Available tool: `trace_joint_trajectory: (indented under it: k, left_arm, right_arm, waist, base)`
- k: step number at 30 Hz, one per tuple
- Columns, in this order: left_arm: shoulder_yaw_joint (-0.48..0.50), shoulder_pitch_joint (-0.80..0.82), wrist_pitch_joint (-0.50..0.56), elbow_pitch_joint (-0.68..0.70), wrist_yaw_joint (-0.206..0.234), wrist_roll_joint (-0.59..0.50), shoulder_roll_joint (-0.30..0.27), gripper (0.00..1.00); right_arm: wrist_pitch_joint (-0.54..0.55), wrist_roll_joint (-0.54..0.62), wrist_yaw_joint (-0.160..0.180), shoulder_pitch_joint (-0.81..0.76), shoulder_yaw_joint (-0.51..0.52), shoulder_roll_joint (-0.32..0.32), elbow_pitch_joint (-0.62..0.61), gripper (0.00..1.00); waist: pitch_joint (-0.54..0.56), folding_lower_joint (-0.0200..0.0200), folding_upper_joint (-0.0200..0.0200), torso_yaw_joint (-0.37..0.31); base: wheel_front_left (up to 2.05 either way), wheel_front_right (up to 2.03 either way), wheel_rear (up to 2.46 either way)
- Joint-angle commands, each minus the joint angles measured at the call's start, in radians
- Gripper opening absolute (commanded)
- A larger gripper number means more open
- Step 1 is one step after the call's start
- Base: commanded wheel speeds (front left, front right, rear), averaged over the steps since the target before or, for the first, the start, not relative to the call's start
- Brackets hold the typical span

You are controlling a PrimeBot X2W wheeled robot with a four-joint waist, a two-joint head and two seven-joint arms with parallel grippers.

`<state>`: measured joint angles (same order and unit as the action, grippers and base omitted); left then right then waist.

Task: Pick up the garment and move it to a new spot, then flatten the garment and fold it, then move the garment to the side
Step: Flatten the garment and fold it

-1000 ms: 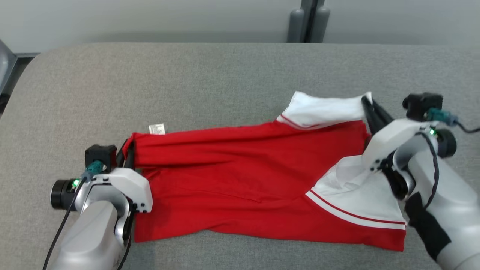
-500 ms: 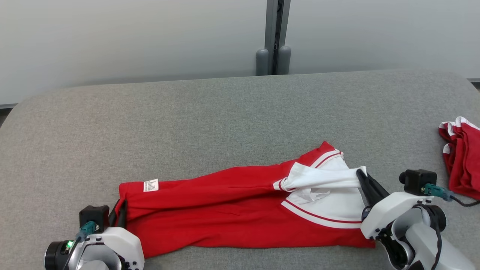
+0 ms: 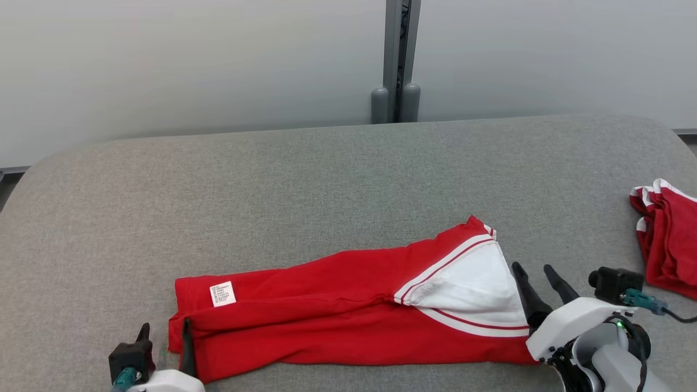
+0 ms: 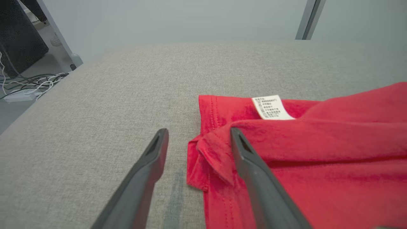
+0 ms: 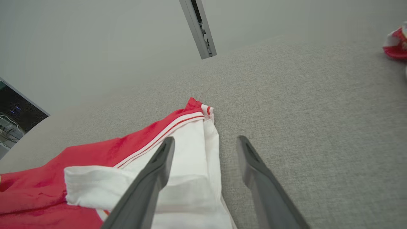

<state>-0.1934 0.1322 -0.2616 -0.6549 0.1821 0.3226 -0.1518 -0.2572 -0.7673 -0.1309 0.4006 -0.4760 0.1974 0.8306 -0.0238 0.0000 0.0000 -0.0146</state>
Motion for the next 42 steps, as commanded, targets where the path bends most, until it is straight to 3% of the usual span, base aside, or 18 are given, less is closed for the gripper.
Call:
trace_joint_trajectory:
  k: [1, 9, 16, 24, 25, 26, 27, 42]
  left_arm:
    - [0.027, -0.036, -0.004, 0.043, 0.013, -0.025, 0.001, 1.0]
    - [0.085, -0.117, -0.004, 0.127, -0.009, -0.101, 0.038, 1.0]
    - [0.099, -0.118, -0.004, 0.129, -0.042, -0.157, 0.072, 1.0]
    - [0.118, -0.101, -0.004, 0.129, -0.062, -0.187, 0.087, 1.0]
    - [0.12, -0.1, -0.004, 0.128, -0.065, -0.188, 0.087, 1.0]
    - [0.122, -0.098, -0.004, 0.128, -0.066, -0.19, 0.088, 1.0]
    - [0.124, -0.097, -0.004, 0.129, -0.068, -0.192, 0.09, 1.0]
    - [0.113, -0.085, -0.004, 0.124, -0.091, -0.199, 0.098, 1.0]
  right_arm:
    - [-0.008, 0.007, 0.0, -0.001, 0.03, -0.002, -0.007, 1.0]
    - [-0.009, 0.063, 0.0, -0.02, 0.09, -0.033, 0.026, 1.0]
    - [0.004, 0.124, 0.0, 0.024, 0.121, -0.044, 0.19, 1.0]
    - [0.055, 0.126, 0.0, 0.034, 0.111, -0.077, 0.288, 1.0]
    - [0.064, 0.124, 0.0, 0.031, 0.106, -0.081, 0.293, 0.47]
    - [0.069, 0.121, -0.001, 0.029, 0.1, -0.082, 0.296, 0.15]
    - [0.069, 0.119, -0.001, 0.028, 0.095, -0.083, 0.297, 0.0]
    - [-0.009, 0.132, 0.001, 0.075, 0.183, -0.018, 0.218, 0.0]
  waist:
    - [0.006, 0.0, 0.0, 0.001]
    - [0.016, 0.0, 0.0, 0.038]
    - [-0.01, 0.0, 0.0, 0.113]
    - [-0.034, 0.0, 0.0, 0.155]
    - [-0.035, 0.0, 0.0, 0.157]
    - [-0.036, 0.0, 0.0, 0.159]
    - [-0.037, 0.0, 0.0, 0.159]
    - [-0.013, 0.0, 0.0, 0.076]
  base:
    - [0.0, 0.0, 0.0]
    - [0.0, 0.0, 0.0]
    - [0.0, 0.0, 0.0]
    - [0.0, 0.0, 0.0]
    - [0.0, 0.0, 0.0]
    - [0.0, 0.0, 0.0]
    - [0.0, 0.0, 0.0]
    - [0.0, 0.0, 0.0]
